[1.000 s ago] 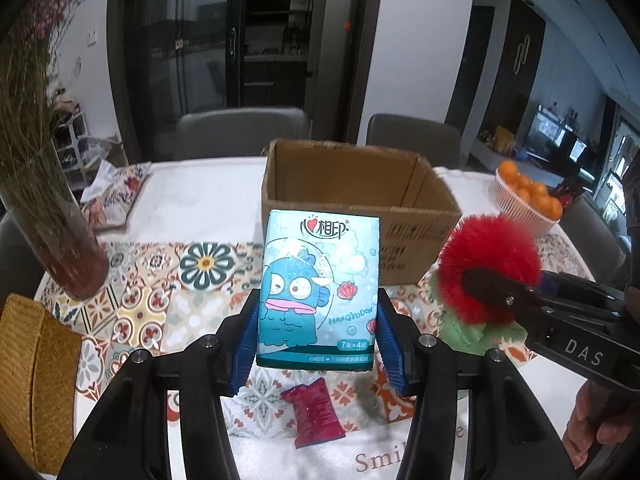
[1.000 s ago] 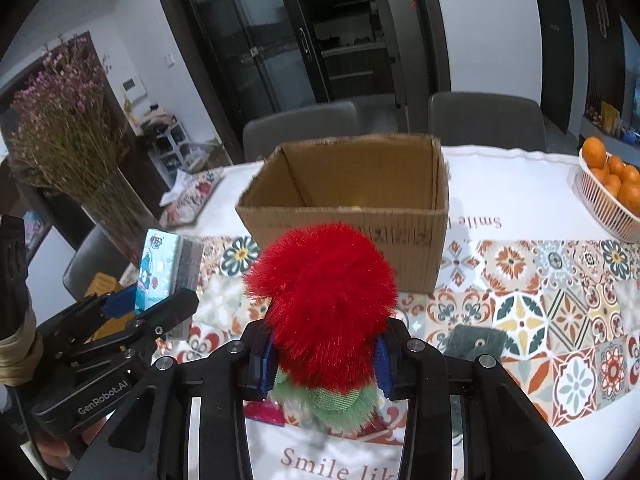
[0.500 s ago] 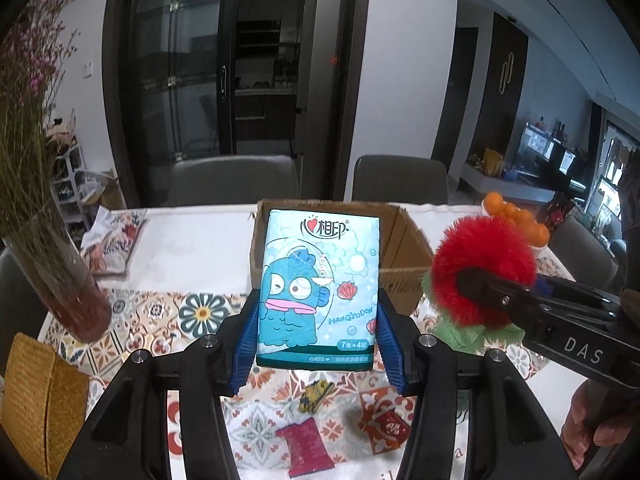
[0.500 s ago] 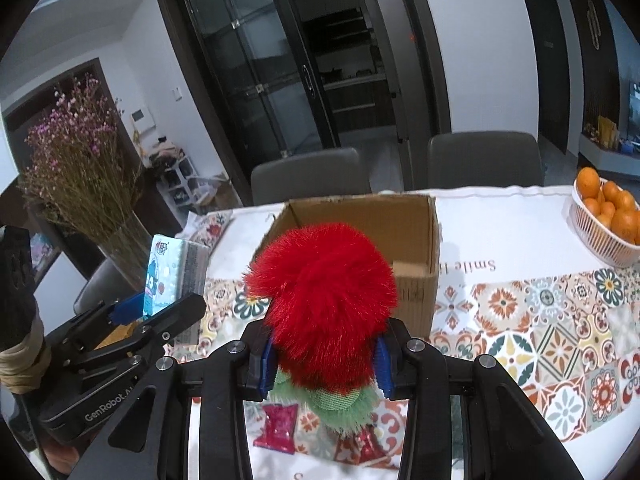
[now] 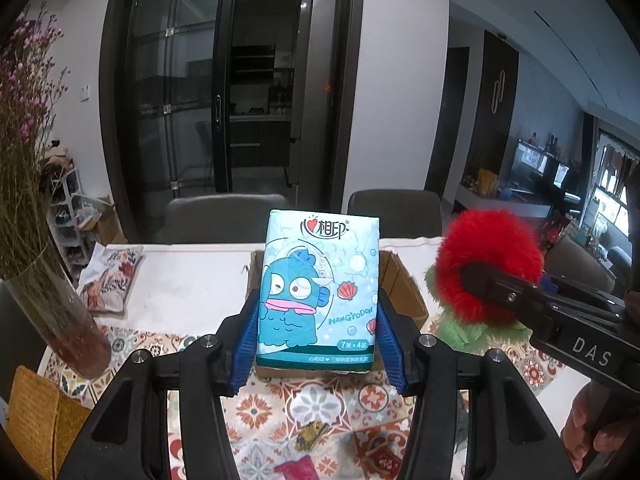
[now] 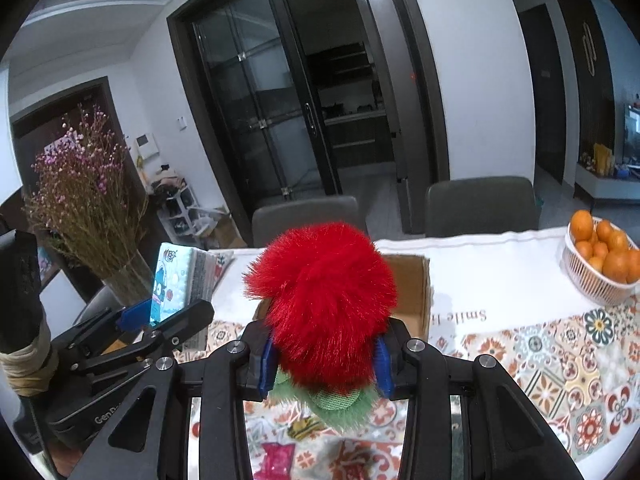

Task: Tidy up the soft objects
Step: 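Lift the tissue pack and red pompom and carry both over the box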

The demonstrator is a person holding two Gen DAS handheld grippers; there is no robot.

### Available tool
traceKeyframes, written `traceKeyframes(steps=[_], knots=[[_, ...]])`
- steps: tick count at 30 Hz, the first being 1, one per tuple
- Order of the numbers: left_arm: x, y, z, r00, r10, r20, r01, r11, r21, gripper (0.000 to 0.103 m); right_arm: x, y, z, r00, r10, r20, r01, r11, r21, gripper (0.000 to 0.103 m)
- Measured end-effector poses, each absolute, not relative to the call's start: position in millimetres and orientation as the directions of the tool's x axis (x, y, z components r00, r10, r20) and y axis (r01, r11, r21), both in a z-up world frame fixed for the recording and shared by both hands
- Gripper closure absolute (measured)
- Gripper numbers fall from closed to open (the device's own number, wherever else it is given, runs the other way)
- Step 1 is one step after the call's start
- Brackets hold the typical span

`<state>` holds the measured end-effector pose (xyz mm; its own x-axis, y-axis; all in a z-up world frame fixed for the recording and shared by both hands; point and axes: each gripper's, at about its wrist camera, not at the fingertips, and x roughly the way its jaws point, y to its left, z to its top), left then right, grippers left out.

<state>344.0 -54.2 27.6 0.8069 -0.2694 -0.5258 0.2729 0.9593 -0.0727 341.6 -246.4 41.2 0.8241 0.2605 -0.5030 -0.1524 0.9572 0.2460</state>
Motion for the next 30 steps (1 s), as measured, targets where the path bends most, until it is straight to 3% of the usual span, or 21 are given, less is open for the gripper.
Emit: traceKeyframes(steps=[14,30], knots=[[390,-64,36,0.811,-0.271,-0.519,0.272,0.959,-0.076,0.051,380,-253,51,0.840,0.234,-0.490,-0.145,0.966,0.214,0.063],[472,-82,12,0.709,-0.279,-0.648,0.293,0.952,-0.088,0.051,459,-265,23,0.772,0.253,-0.583,-0.121,0.959,0.256,0.063]])
